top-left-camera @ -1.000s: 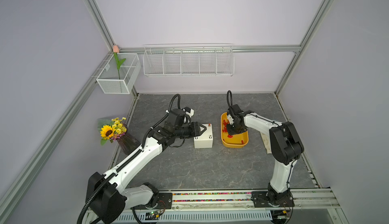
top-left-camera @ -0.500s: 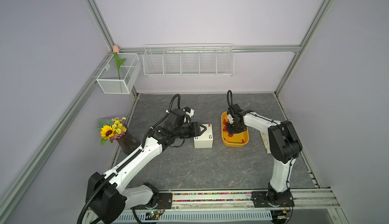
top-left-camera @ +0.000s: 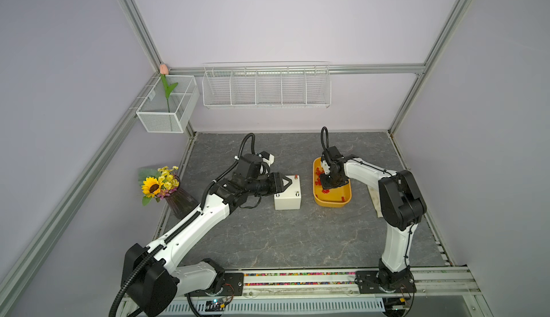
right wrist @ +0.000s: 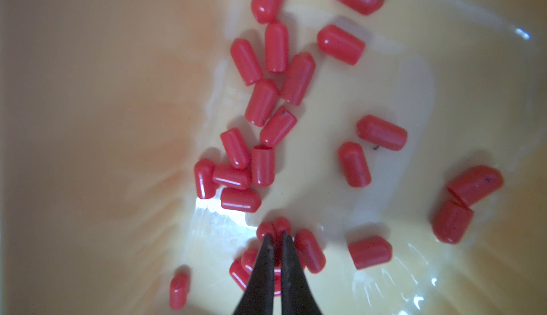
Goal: Cover the protruding screws with screw protection sleeves
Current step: Adjust the screw protection sleeve in the storage box.
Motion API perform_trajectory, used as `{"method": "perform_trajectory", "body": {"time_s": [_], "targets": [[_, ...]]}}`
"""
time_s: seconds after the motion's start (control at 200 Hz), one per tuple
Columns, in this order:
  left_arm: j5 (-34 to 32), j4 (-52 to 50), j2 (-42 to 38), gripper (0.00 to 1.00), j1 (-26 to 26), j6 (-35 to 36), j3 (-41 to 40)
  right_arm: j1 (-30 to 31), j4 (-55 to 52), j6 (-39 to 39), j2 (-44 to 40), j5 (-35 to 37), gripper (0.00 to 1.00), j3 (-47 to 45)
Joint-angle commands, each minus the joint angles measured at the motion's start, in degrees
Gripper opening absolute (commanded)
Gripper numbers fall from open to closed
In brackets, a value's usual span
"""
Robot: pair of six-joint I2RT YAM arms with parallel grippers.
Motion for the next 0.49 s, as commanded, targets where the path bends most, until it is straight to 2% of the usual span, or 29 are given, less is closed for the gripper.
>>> {"method": "perform_trajectory", "body": {"time_s": [0.0, 0.49], "targets": [[-0.3, 0.4, -0.4, 0.52, -0.2, -0.5, -0.3, -0.5, -0.8, 0.0, -0.5, 1.1, 0.07, 1.3], [-0.4, 0.3, -0.4, 0.52, -0.2, -0.6, -0.6, -1.5, -0.2, 1.0, -3.8, 0.2, 0.07, 1.5]]}}
